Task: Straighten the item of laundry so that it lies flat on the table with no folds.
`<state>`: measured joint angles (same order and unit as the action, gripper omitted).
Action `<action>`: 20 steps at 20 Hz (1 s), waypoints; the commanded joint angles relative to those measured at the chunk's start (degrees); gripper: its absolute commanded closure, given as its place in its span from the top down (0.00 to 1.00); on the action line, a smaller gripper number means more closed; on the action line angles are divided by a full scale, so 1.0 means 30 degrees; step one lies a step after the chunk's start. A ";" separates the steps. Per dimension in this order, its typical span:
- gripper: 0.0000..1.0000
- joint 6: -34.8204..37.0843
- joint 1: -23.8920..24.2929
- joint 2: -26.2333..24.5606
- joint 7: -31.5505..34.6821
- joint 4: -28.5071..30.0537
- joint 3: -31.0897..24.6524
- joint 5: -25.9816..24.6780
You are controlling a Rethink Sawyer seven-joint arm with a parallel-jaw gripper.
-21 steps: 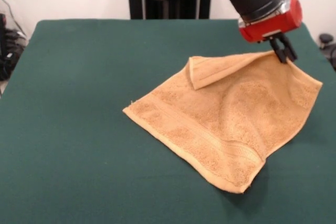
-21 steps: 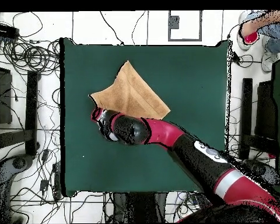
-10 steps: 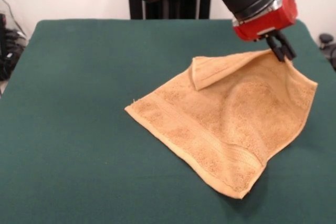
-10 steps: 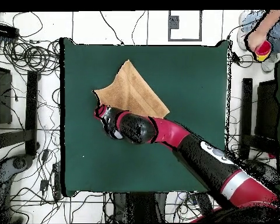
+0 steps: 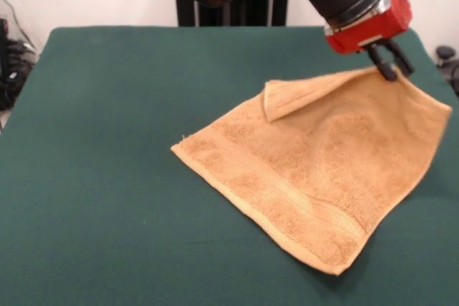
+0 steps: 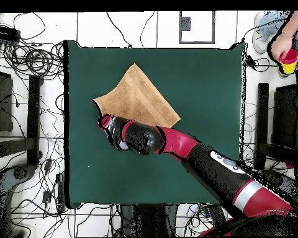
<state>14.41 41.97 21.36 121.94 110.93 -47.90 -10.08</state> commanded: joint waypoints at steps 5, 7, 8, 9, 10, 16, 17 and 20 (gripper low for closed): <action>1.00 0.0598 -0.0258 -0.0673 0.1271 0.0959 -0.1147 0.0615; 1.00 0.0463 -0.0326 -0.0577 0.1310 0.0910 -0.1158 0.0565; 1.00 0.0371 -0.0327 -0.0585 0.1354 0.0924 -0.1195 0.0561; 1.00 0.0341 -0.0327 -0.0646 0.1306 0.0885 -0.1209 0.0516; 1.00 0.0347 -0.0230 -0.0878 0.1168 0.0832 -0.1269 0.0462; 1.00 0.0358 -0.1476 0.1946 0.1007 -0.0449 0.1255 -0.0656; 1.00 0.0351 -0.2112 0.2980 0.1101 -0.0945 0.2405 -0.1033; 1.00 0.0864 -0.5047 0.5873 0.2290 -0.2804 0.7185 -0.1970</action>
<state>14.43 37.21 25.99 121.94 110.62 -43.39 -11.83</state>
